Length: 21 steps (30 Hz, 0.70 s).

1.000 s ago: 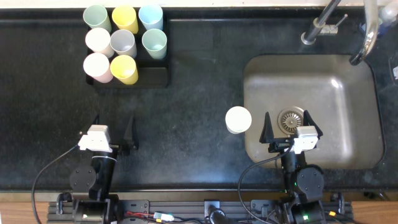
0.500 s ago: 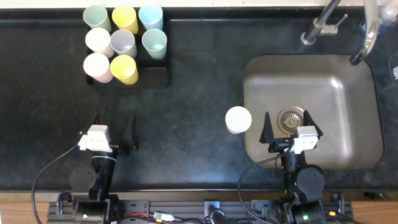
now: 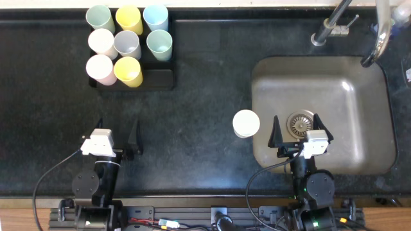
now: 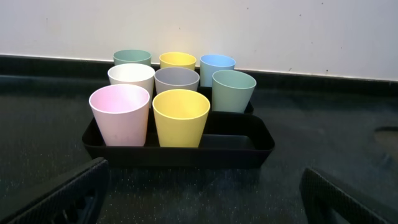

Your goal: Store Cups

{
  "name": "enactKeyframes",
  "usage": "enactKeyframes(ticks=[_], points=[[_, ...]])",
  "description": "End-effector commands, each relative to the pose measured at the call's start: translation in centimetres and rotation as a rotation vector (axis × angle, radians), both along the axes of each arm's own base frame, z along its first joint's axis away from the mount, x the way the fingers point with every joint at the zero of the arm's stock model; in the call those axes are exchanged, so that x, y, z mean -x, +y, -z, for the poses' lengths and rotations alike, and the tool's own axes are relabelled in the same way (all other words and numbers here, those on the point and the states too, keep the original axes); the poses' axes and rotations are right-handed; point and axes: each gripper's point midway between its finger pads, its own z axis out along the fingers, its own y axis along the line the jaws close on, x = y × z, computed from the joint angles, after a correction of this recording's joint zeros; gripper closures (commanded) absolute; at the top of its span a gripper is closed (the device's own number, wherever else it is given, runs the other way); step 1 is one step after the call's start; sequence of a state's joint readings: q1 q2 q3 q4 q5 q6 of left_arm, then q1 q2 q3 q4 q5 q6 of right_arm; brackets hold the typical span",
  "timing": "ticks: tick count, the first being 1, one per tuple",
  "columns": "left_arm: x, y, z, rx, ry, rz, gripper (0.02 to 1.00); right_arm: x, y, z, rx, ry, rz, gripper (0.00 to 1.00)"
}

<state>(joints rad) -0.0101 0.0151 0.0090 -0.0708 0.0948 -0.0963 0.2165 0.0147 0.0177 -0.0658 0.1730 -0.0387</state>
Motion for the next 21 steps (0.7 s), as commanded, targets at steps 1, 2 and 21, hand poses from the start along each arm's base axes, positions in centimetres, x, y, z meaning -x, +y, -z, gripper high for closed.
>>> enactKeyframes(ticks=[1, 2, 21], points=[[0.1, -0.2, -0.2, -0.020, -0.012, 0.017, 0.018, 0.0, -0.3, 0.2, 0.002, -0.004, 0.015, 0.005], [0.1, -0.2, -0.2, -0.020, -0.012, 0.017, 0.018, 0.0, -0.3, 0.2, 0.002, -0.005, 0.015, 0.003], [0.1, -0.2, -0.2, -0.020, -0.012, 0.017, 0.018, -1.8, 1.7, -10.9, 0.039, 0.556, -0.056, 0.003]])
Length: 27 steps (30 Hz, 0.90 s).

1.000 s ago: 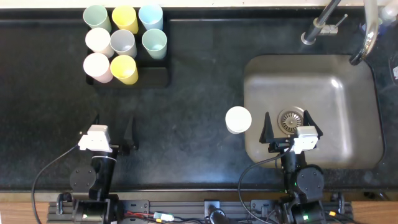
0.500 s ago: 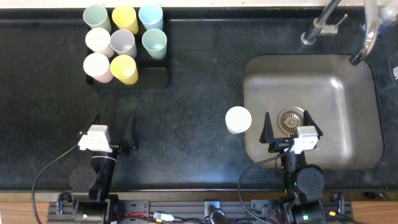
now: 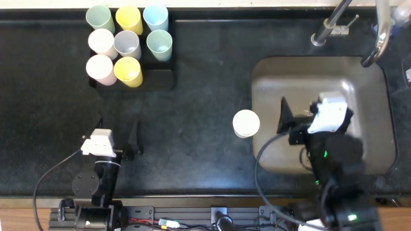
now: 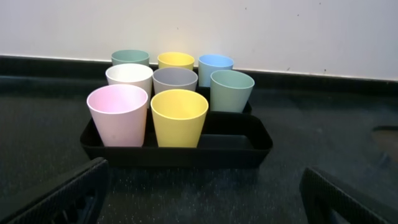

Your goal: Store Cups

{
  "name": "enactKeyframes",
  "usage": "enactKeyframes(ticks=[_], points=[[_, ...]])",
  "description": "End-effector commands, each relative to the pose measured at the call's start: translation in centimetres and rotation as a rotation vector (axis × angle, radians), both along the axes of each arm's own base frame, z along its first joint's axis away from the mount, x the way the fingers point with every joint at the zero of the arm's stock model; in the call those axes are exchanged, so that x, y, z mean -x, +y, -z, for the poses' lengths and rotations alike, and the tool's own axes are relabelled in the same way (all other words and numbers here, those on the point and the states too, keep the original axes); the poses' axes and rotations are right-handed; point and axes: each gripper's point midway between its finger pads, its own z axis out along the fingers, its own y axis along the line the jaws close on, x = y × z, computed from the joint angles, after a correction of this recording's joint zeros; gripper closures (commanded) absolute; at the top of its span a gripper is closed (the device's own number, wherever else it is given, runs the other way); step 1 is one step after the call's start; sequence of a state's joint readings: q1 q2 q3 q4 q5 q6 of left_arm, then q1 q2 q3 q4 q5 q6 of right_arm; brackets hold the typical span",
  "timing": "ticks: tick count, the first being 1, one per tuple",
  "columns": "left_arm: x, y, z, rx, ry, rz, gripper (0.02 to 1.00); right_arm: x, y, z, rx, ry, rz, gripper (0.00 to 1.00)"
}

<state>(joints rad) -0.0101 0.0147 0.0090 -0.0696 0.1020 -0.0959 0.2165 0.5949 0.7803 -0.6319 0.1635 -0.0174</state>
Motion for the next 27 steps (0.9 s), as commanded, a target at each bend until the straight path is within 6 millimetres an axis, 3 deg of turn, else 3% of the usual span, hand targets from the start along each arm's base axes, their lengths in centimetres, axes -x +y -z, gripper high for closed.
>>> enactKeyframes(ticks=[1, 10, 11, 14, 27], points=[[0.1, -0.1, -0.1, -0.020, -0.010, 0.009, 0.018, -0.5, 1.7, -0.8, -0.027, 0.247, -0.060, 0.007], [0.1, -0.1, -0.1, -0.020, -0.010, 0.009, 0.018, 1.7, 6.2, 5.7, -0.131, 0.782, -0.253, 0.003], [0.1, -0.1, -0.1, -0.020, -0.010, 0.009, 0.018, 1.9, 6.3, 7.3, -0.138, 0.875, -0.234, 0.003], [0.1, -0.1, -0.1, -0.020, -0.010, 0.009, 0.018, 1.6, 6.2, 9.7, -0.144, 0.995, -0.192, 0.001], [0.1, -0.1, -0.1, -0.020, -0.010, 0.009, 0.018, 0.3, 5.5, 17.1, -0.074, 1.269, -0.092, 0.018]])
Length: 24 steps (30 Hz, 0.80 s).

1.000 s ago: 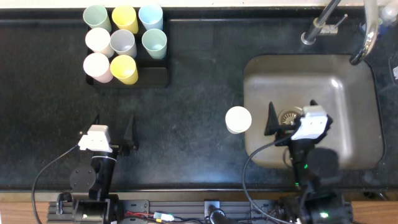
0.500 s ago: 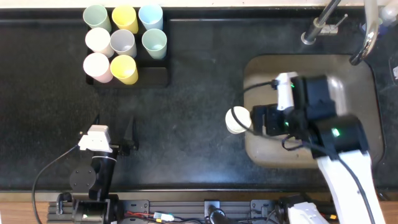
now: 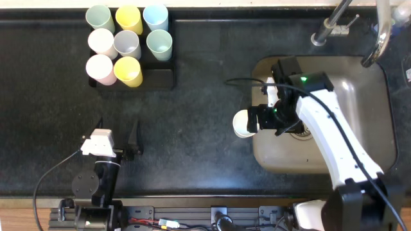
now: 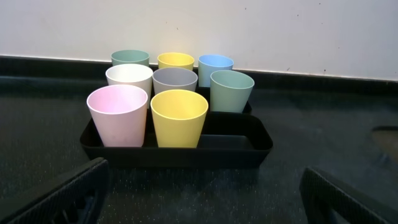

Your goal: Store Cups

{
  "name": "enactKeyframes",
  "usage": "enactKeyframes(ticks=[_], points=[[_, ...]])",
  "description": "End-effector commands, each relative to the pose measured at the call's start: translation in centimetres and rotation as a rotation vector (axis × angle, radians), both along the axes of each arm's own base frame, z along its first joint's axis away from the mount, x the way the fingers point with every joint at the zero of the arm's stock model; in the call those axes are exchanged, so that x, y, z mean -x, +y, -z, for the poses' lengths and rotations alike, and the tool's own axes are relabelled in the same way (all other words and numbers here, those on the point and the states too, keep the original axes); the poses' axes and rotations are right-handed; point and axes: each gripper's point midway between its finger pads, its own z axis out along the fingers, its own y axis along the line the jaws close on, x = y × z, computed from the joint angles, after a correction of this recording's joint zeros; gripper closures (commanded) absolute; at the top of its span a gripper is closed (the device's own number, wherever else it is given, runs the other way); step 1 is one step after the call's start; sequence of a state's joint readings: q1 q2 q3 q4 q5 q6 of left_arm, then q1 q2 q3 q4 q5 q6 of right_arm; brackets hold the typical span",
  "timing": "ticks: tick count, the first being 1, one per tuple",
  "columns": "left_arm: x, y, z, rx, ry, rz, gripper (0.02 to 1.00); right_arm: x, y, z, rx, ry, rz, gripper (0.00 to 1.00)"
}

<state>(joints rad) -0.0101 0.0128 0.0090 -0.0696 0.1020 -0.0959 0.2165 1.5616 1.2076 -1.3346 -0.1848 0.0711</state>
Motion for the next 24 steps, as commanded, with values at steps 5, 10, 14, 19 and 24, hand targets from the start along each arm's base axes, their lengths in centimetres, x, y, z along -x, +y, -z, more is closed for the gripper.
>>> enactKeyframes(ticks=[5, 10, 14, 19, 24], points=[[0.1, -0.1, -0.1, -0.020, -0.009, 0.009, 0.018, -2.3, -0.1, 0.8, 0.021, -0.041, 0.014, 0.163], [0.1, -0.1, -0.1, -0.020, -0.009, 0.009, 0.018, -2.7, 0.0, 1.8, 0.024, -0.026, -0.005, 0.237], [0.1, -0.1, -0.1, -0.020, -0.009, 0.009, 0.018, -3.0, 0.2, 2.0, 0.021, -0.037, -0.010, 0.384], [0.1, -0.1, -0.1, -0.020, -0.009, 0.009, 0.018, -3.3, 0.4, 2.0, 0.018, -0.051, -0.016, 0.643], [0.1, -0.1, -0.1, -0.020, -0.009, 0.009, 0.018, -3.3, 1.0, 2.0, 0.014, -0.062, -0.052, 0.901]])
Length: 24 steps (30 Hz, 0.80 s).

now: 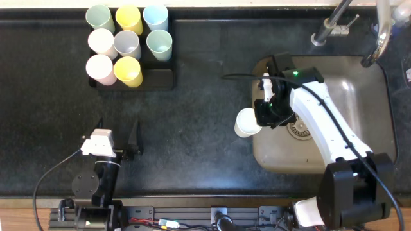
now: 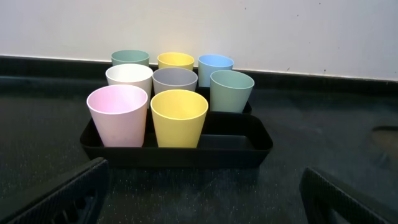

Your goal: Store Cups

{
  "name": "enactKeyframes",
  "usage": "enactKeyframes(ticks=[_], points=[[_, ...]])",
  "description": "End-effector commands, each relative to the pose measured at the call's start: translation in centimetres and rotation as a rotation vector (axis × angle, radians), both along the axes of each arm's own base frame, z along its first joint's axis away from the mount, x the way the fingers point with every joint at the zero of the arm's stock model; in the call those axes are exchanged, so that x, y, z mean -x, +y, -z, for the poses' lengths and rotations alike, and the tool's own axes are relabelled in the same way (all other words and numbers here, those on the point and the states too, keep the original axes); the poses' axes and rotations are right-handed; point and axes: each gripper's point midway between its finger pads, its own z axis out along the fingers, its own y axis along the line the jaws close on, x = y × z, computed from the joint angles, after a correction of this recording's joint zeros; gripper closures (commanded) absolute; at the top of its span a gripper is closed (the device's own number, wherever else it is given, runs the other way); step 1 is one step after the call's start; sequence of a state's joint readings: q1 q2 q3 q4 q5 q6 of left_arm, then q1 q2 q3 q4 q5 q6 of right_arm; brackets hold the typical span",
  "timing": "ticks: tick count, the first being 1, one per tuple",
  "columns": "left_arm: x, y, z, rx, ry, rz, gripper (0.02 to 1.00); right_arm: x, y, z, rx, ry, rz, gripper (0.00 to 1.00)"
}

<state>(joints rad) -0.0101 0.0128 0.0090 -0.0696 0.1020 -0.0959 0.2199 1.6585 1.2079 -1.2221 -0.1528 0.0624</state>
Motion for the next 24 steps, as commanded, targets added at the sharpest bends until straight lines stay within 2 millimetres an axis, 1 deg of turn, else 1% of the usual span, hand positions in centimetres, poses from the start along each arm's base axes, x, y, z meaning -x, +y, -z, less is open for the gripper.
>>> enactKeyframes(ticks=[1, 8, 10, 12, 14, 15, 16, 17, 18, 20, 22, 23, 24], points=[[0.1, -0.1, -0.1, -0.020, -0.009, 0.009, 0.018, -0.8, 1.0, -0.6, -0.016, -0.042, -0.043, 0.956], [0.1, -0.1, -0.1, -0.020, -0.009, 0.009, 0.018, -1.2, 2.1, -0.7, -0.034, -0.071, -0.069, 0.958], [0.1, -0.1, -0.1, -0.020, -0.008, 0.009, 0.018, -1.5, 2.6, -1.3, -0.040, -0.096, -0.081, 0.956], [0.1, -0.1, -0.1, -0.020, -0.009, 0.009, 0.018, -2.1, 3.1, -2.8, -0.053, -0.144, -0.093, 0.958], [0.1, -0.1, -0.1, -0.020, -0.009, 0.009, 0.018, -3.0, 3.9, -5.4, -0.075, -0.218, -0.098, 0.958], [0.1, -0.1, -0.1, -0.020, -0.009, 0.009, 0.018, -4.3, 4.7, -8.6, -0.103, -0.306, -0.088, 0.956], [0.1, -0.1, -0.1, -0.020, -0.009, 0.009, 0.018, -5.1, 5.2, -10.6, -0.121, -0.356, -0.079, 0.958], [0.1, -0.1, -0.1, -0.020, -0.009, 0.009, 0.018, -5.6, 5.6, -11.8, -0.133, -0.386, -0.074, 0.958], [0.1, -0.1, -0.1, -0.020, -0.009, 0.009, 0.018, -6.6, 6.4, -14.4, -0.157, -0.448, -0.070, 0.958], [0.1, -0.1, -0.1, -0.020, -0.009, 0.009, 0.018, -7.6, 7.6, -17.3, -0.192, -0.518, -0.068, 0.958], [0.1, -0.1, -0.1, -0.020, -0.009, 0.009, 0.018, -8.5, 9.5, -20.2, -0.226, -0.588, -0.083, 0.958], [0.1, -0.1, -0.1, -0.020, -0.009, 0.009, 0.018, -9.0, 10.9, -21.8, -0.238, -0.629, -0.097, 0.956], [0.1, -0.1, -0.1, -0.020, -0.009, 0.009, 0.018, -9.4, 12.3, -22.8, -0.243, -0.659, -0.121, 0.958]])
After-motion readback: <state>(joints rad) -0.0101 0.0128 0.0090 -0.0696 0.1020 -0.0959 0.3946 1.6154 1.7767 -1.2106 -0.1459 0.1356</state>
